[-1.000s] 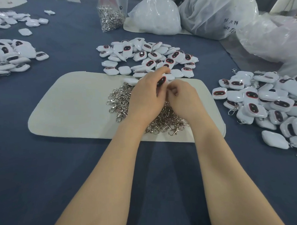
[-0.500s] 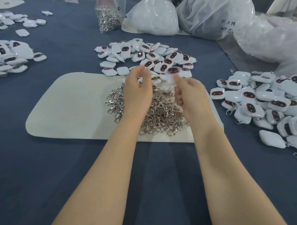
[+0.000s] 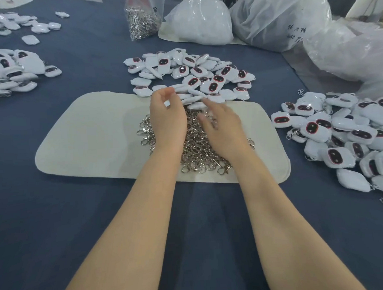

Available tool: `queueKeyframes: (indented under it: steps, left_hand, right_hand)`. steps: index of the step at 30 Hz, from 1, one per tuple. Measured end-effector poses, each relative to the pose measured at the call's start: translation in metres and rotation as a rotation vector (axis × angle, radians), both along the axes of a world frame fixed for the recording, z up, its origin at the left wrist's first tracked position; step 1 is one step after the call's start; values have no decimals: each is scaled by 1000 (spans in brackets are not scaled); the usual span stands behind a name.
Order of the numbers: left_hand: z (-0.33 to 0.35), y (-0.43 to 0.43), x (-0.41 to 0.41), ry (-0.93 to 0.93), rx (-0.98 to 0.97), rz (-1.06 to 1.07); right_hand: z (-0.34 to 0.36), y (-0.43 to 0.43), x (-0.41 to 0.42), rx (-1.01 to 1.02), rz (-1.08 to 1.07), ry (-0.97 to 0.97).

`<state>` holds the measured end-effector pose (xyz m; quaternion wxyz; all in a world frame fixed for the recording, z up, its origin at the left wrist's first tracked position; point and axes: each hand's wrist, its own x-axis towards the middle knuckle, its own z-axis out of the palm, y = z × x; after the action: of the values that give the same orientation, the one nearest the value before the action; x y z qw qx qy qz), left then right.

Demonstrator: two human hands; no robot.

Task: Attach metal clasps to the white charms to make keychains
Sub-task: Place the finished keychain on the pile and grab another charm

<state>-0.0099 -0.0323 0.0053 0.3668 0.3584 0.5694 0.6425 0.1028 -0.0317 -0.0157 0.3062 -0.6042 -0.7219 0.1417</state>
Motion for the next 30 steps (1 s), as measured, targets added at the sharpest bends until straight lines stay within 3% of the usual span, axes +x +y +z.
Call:
queueKeyframes:
  steps: [2,6,14,16,20,23,26,30]
  left_hand:
    - [1,-1,0,-2,-12,2]
    - [0,-1,2,39,-3,-10]
    - [-7,2,4,212,-34,-130]
    - [-10,1,5,387,-11,-152]
    - [-21,2,7,906,25,-247]
    - [-25,5,6,1126,-44,-345]
    - [-26,5,6,1201,-94,-377]
    - [-20,1,6,1118,-35,-404]
  right_hand:
    - [-5,2,-3,-62,17,-141]
    - [-9,3,-4,-105,5,-241]
    - [-3,3,-5,-125,-15,-147]
    - [-2,1,-4,-119,17,-170]
    - [1,0,-4,-95,29,-132]
    - [1,-1,-3,-73,33,-93]
    - [0,-1,-2,-73,5,-31]
    - [-1,2,-1,-103,-156,212]
